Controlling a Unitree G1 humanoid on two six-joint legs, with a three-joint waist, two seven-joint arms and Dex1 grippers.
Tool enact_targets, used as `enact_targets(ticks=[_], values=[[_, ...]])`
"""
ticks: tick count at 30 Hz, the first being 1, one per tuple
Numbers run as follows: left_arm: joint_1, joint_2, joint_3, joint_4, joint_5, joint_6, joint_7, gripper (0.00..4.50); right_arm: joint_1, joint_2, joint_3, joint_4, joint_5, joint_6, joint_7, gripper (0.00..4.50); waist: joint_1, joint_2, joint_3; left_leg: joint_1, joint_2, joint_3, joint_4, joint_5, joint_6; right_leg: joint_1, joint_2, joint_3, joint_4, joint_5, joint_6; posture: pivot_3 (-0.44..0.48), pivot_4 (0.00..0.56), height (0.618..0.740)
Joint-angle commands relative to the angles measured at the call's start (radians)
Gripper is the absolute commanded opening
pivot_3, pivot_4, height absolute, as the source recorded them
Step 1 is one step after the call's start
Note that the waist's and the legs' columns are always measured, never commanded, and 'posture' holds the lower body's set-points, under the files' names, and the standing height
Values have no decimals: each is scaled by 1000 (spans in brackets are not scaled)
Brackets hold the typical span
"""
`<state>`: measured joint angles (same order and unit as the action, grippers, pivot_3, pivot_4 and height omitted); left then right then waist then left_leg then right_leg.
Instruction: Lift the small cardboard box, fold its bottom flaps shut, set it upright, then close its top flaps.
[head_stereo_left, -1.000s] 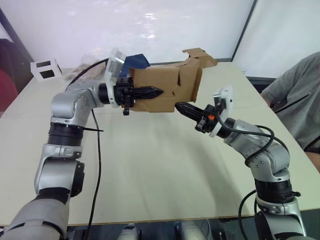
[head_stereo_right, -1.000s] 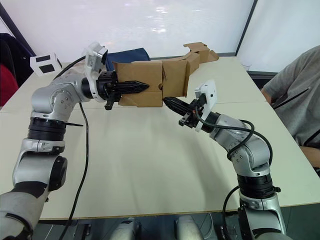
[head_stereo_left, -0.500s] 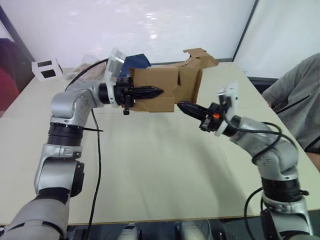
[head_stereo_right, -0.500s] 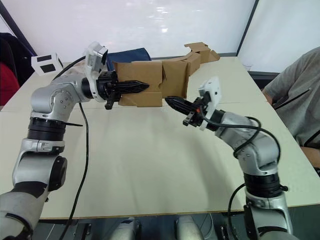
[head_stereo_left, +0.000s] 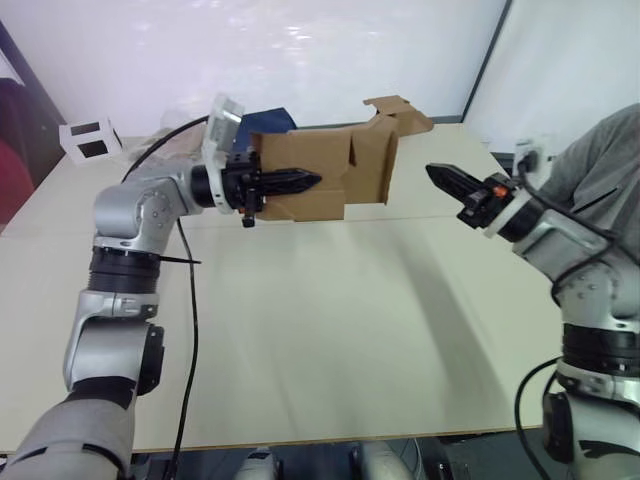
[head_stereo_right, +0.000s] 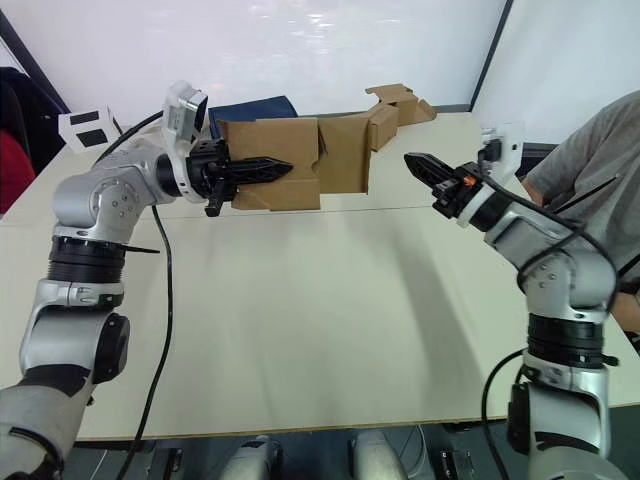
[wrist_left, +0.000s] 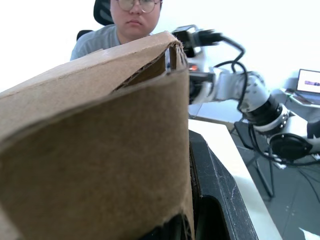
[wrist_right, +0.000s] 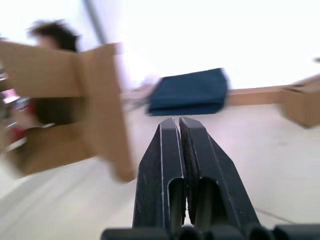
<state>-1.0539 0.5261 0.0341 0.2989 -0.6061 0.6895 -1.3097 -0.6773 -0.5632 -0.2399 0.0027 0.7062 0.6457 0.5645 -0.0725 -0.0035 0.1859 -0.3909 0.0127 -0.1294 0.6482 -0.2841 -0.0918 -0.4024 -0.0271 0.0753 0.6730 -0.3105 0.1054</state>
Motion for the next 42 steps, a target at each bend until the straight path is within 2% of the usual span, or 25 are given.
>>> enact_targets(ticks=[1,3,8,17,25,28,29,31,32,42], values=[[-1,7,28,-39,-24,0,6,0,-27,32,69,39,-106,-73,-15,87,1,0,0,0,0,0,0,0,0,0,0,0,0,0,0,0,150,740],[3,10,28,-39,-25,1,8,0,-32,55,90,38,-104,-74,10,87,1,0,0,0,0,0,0,2,-4,0,0,0,0,0,0,0,150,740],[17,20,32,-49,-31,4,22,0,26,103,79,-114,32,15,77,87,2,0,0,0,0,0,0,3,-6,0,0,0,0,0,0,0,150,740],[17,20,30,-37,-34,3,26,0,80,139,46,-262,201,127,59,87,3,0,0,0,0,0,0,3,-6,0,0,0,0,0,0,0,150,740],[9,11,25,-29,-34,2,28,0,96,175,40,-286,237,118,23,87,2,0,0,0,0,0,0,3,-5,0,0,0,0,0,0,0,150,740],[4,11,26,-25,-35,5,27,0,106,187,39,-293,264,127,13,775,3,0,0,0,0,0,0,3,-6,0,0,0,0,0,0,0,150,740],[3,12,26,-24,-35,5,26,0,107,189,39,-293,270,128,10,1206,3,0,0,0,0,0,0,3,-6,0,0,0,0,0,0,0,150,740],[3,13,27,-26,-35,7,28,0,115,193,33,-293,287,136,0,1708,3,0,0,0,0,0,0,3,-6,0,0,0,0,0,0,0,150,740],[2,13,26,-27,-35,7,28,0,119,194,30,-286,292,137,-2,2222,3,0,0,0,0,0,0,3,-6,0,0,0,0,0,0,0,150,740],[-4,10,27,-32,-38,16,27,0,133,224,-18,-265,391,152,-47,2222,2,0,0,0,0,0,0,3,-5,0,0,0,0,0,0,0,150,740]])
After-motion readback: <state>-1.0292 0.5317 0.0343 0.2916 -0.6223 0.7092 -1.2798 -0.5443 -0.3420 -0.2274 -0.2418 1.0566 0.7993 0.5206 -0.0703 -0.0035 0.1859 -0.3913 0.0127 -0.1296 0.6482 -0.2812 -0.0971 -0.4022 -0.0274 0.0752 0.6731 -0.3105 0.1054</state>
